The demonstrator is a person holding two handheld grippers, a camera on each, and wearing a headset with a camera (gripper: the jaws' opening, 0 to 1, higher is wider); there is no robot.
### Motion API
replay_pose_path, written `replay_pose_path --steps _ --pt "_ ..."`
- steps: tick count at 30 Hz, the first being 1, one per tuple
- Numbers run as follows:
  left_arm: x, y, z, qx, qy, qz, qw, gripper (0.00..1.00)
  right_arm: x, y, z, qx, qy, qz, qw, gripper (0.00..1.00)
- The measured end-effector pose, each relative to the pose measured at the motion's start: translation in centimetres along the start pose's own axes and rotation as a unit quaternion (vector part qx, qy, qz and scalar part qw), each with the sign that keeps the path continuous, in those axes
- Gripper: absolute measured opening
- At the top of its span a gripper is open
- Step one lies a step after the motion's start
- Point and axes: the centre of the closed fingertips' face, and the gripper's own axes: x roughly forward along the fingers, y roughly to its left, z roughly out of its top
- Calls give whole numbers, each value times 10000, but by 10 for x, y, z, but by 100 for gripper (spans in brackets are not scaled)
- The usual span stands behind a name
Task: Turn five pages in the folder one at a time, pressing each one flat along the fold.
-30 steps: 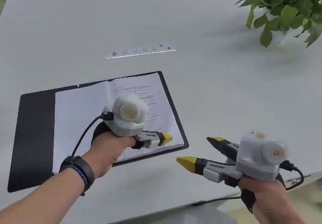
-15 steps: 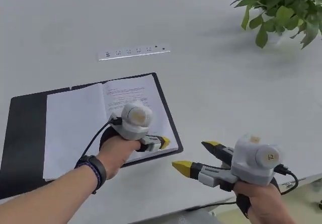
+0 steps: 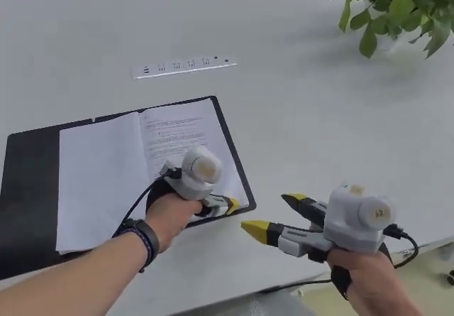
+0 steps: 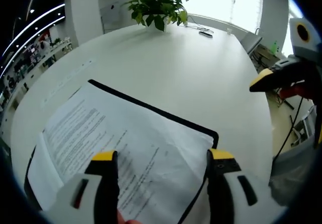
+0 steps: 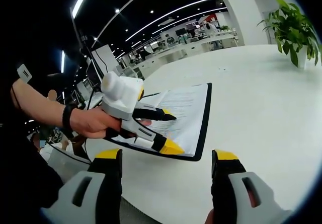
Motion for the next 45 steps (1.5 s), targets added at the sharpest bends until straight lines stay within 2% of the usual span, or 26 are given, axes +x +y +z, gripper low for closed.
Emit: replay_pose_path --steps 9,19,28,33,39,45 --pt "-2 5 0 -42 -41 -35 10000 68 1 -3 -3 115 -31 17 9999 69" --pt "-3 13 0 -85 -118 -124 9998 60 8 -5 3 146 -83 118 9998 66" --pt "-3 19 1 -152 -150 -150 9997 52 24 -4 15 127 -123 222 9996 60" --pt "-3 18 2 -138 -144 -154 9997 51 37 -3 22 173 -147 304 9993 59" --pt "-3 18 2 -144 -156 -148 9997 51 50 -9 29 76 -68 335 9994 56" --pt "-3 17 2 -150 -165 -145 9996 51 66 -20 40 266 -145 420 9987 53"
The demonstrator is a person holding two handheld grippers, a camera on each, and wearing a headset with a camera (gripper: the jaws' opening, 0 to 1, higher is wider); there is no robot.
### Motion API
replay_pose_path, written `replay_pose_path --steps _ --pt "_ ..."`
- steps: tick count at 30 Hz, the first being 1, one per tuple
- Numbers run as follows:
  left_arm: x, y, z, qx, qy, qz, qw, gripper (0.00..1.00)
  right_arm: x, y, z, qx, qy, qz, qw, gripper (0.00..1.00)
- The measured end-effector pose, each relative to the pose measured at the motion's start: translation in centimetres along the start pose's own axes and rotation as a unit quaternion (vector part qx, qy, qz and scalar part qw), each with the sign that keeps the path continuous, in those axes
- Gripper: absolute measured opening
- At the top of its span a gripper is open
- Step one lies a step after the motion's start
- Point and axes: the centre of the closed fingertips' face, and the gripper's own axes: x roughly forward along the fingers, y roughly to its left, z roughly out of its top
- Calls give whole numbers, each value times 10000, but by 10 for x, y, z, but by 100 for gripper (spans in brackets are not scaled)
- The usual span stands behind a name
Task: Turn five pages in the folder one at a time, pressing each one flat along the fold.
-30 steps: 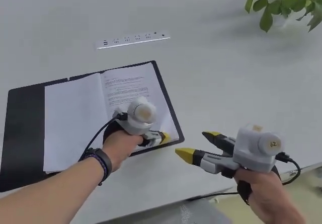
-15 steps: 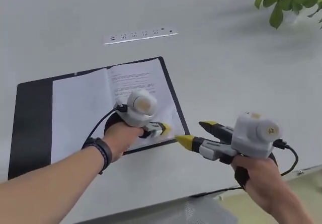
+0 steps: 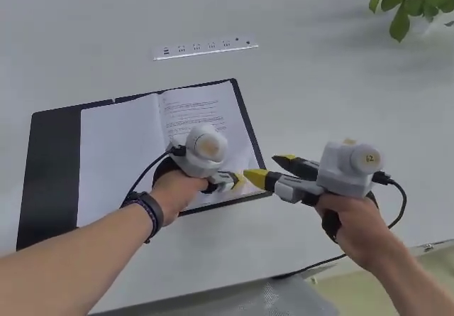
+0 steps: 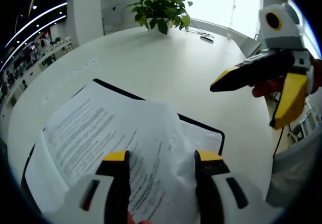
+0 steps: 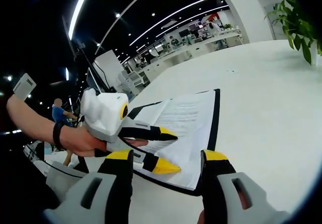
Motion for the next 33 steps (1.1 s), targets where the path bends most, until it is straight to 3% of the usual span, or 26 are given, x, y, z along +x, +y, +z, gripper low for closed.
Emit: replay_pose_path --steps 6,10,15,24,27,30,33 --pt "0 0 0 -17 -21 -3 10000 51 23 -11 10 436 -20 104 9990 50" --pt "0 1 1 -56 -41 3 10000 51 38 -16 19 541 -56 147 9984 49" --pt "0 0 1 -72 -39 -20 10000 52 52 -19 25 902 -155 243 9955 47" --pt "0 1 1 -78 -38 -24 10000 52 60 -31 20 1470 -274 170 9886 46" --pt "0 1 1 -82 -47 -26 10000 52 61 -31 15 1575 -261 188 9870 44" --pt "0 1 1 -107 -78 -47 9999 52 62 -30 6 1895 -297 223 9812 40" --pt "-1 -1 2 -204 -117 -105 9997 54 60 -27 -1 1968 -287 235 9797 36"
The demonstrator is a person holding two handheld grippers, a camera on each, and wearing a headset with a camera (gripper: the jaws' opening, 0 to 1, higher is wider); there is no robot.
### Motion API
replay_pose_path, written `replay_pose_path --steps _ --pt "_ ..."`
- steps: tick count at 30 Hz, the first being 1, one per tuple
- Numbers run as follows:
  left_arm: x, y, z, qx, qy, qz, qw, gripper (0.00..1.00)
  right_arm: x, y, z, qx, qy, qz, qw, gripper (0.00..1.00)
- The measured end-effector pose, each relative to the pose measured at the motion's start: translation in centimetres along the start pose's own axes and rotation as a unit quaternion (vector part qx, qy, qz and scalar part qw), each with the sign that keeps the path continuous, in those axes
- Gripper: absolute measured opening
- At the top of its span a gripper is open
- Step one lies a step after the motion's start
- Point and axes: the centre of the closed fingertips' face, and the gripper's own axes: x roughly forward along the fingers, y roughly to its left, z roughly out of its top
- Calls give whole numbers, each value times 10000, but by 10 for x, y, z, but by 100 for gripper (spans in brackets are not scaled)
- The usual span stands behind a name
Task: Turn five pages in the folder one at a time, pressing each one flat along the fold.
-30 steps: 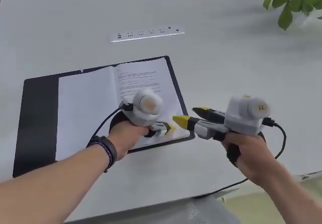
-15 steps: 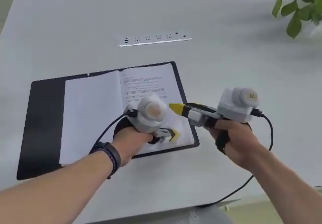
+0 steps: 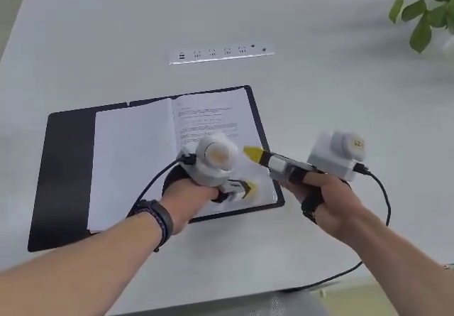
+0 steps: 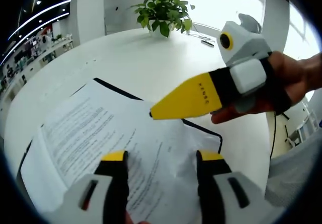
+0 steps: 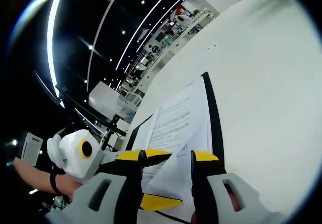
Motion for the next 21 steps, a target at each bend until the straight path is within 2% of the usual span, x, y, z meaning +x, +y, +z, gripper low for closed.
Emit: replay_pose_path --steps 4,7,12,15,18,21 --pt "1 -5 -1 33 51 -6 10000 58 -2 2 -12 -9 140 11 9999 31" --pt "-5 -11 -3 4 131 -27 9999 62 -6 -3 -19 8 257 -92 9996 30" --pt "-16 -20 -8 23 83 -50 10000 63 -15 1 -25 -5 233 -30 9997 20" --pt "-22 -22 -13 -50 56 -30 10000 63 -18 2 -29 186 266 -50 9995 13" --pt "-29 -25 -15 -43 40 -18 10000 64 -20 6 -32 136 211 -18 9997 10" --pt "-37 -23 -15 -98 -44 56 9999 65 -21 10 -33 96 191 8 9998 4"
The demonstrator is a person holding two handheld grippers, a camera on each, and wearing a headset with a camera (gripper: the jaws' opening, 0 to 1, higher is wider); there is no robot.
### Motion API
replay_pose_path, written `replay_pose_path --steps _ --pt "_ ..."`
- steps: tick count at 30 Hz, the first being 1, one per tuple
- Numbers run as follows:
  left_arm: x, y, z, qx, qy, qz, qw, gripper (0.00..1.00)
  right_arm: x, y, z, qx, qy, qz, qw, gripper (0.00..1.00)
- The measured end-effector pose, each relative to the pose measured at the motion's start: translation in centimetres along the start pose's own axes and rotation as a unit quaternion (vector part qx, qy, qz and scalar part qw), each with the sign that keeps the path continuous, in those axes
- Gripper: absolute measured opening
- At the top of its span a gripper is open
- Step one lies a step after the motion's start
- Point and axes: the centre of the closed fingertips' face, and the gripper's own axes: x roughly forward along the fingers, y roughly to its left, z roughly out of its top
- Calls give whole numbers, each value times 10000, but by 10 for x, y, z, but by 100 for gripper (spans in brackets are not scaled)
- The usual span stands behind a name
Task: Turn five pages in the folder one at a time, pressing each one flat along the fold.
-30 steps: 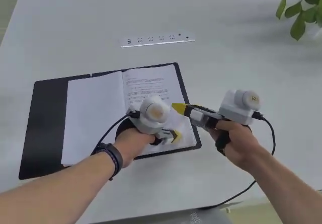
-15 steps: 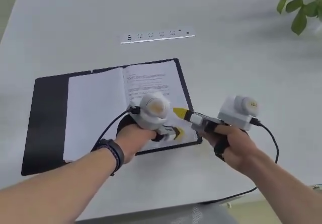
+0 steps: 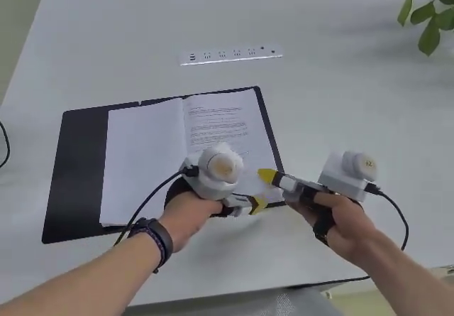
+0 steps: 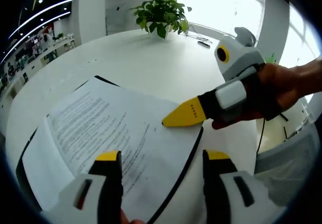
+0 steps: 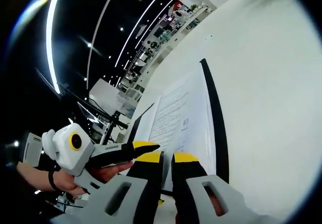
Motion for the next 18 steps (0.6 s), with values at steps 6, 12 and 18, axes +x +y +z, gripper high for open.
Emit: replay_pose_path --steps 6,12,18 --pt "-16 10 0 -144 -174 184 9996 65 0 2 3 107 -74 -46 9999 0" --pt "-34 24 -11 -304 -241 375 9985 65 2 7 4 121 -105 -51 9999 0" --pt "-47 35 -19 -425 -278 517 9974 65 5 12 6 118 -125 -38 9998 0"
